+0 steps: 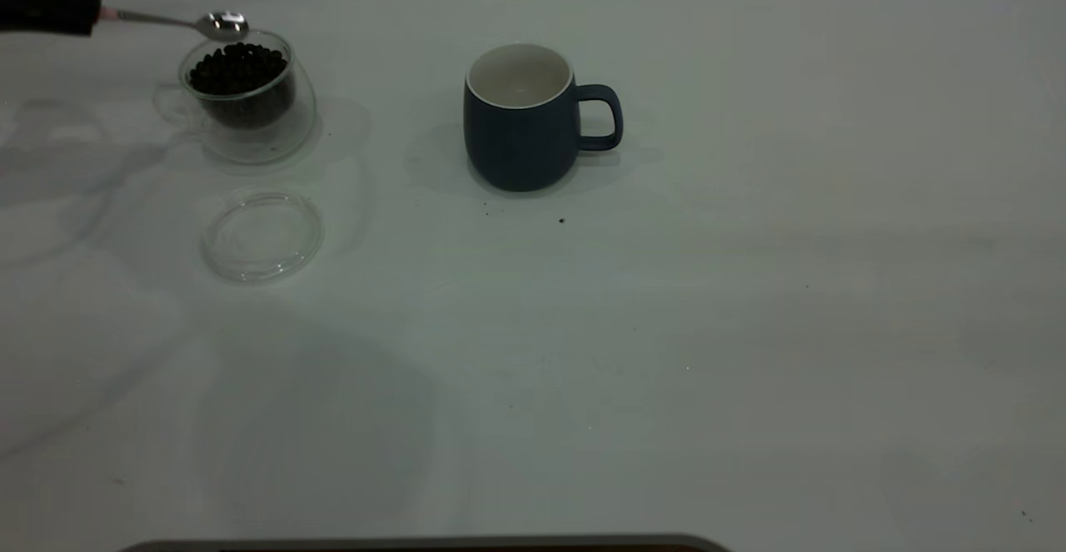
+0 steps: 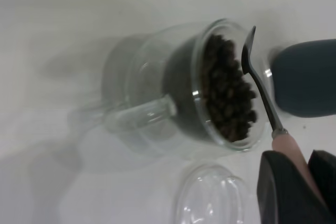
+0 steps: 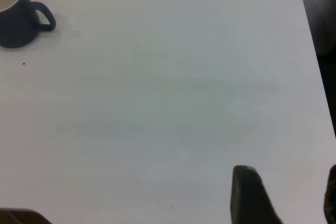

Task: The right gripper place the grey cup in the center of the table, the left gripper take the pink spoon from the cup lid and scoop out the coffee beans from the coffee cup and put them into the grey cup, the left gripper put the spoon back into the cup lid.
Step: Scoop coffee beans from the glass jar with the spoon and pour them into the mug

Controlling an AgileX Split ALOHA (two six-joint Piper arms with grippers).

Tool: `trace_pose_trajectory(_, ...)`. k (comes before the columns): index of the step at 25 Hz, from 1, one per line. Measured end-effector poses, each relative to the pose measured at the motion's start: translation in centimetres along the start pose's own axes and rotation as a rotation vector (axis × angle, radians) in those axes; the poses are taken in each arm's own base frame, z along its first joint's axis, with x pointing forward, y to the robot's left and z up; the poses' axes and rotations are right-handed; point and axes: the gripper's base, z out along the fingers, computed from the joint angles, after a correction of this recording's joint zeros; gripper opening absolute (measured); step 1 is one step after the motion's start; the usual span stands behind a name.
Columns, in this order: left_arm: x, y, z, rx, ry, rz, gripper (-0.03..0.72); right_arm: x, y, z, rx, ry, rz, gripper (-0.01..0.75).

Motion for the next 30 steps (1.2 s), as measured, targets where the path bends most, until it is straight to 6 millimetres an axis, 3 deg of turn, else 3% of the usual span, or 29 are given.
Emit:
trace_pose_trajectory(18, 1.3, 2.1, 1.8, -0.009, 0.018, -0.038, 0.117, 0.0, 0.0, 0.0, 0.000, 0.000, 0.000, 0.374)
trace_pose_trajectory(30, 1.9, 1.6, 1.8, 0.045, 0.074, -0.141, 0.115, 0.0, 0.0, 0.0, 0.000, 0.000, 0.000, 0.374)
